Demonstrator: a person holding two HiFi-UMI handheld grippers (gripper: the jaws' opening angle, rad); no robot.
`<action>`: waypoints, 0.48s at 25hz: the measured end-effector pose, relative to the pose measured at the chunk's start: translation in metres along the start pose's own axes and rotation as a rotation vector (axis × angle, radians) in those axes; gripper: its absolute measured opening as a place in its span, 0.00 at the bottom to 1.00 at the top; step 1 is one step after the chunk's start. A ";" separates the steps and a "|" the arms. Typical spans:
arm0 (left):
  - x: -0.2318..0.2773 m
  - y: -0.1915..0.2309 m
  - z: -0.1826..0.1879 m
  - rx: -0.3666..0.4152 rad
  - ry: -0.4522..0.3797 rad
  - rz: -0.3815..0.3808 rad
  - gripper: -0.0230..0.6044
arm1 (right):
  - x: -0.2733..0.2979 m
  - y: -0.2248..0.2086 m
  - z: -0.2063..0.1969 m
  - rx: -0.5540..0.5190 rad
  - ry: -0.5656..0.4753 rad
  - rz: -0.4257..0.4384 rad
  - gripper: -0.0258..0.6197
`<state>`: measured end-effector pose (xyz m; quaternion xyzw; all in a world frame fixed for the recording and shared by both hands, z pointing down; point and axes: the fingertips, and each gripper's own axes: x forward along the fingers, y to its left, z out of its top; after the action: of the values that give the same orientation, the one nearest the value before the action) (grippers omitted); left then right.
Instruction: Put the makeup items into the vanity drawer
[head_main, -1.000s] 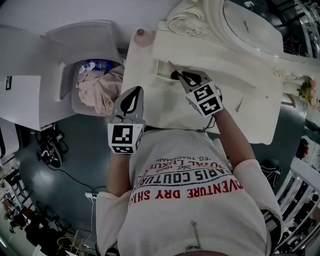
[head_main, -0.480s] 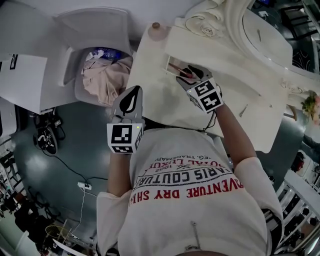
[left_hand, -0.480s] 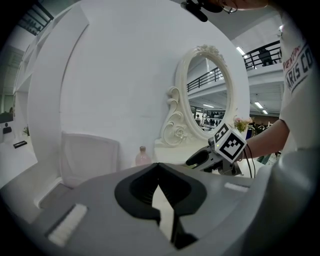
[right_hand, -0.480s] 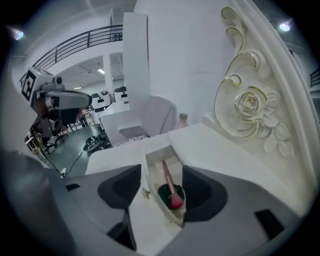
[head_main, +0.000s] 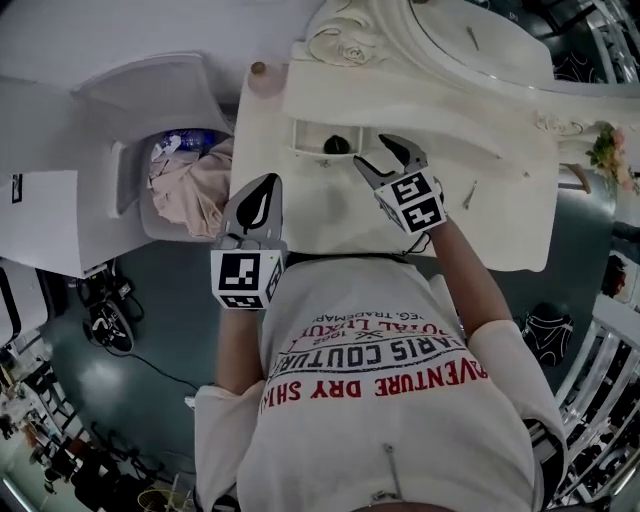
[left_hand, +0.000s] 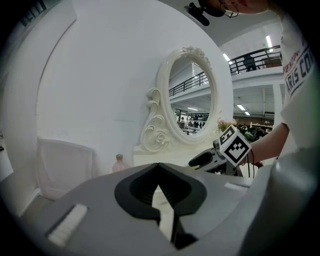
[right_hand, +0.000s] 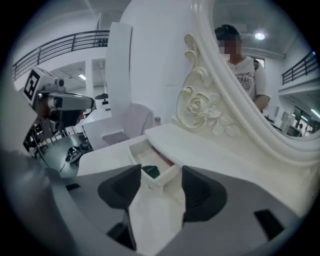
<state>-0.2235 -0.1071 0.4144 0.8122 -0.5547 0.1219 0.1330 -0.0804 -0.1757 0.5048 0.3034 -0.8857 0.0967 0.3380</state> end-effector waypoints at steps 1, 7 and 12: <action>0.006 -0.007 0.002 0.009 0.001 -0.024 0.05 | -0.008 -0.007 -0.006 0.015 0.000 -0.023 0.39; 0.045 -0.062 0.016 0.047 0.005 -0.175 0.05 | -0.062 -0.049 -0.052 0.194 -0.008 -0.147 0.39; 0.075 -0.121 0.016 0.094 0.042 -0.323 0.05 | -0.111 -0.082 -0.108 0.335 0.019 -0.289 0.39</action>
<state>-0.0826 -0.1356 0.4161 0.8935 -0.4077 0.1417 0.1241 0.0929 -0.1481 0.5107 0.4781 -0.8013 0.1958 0.3018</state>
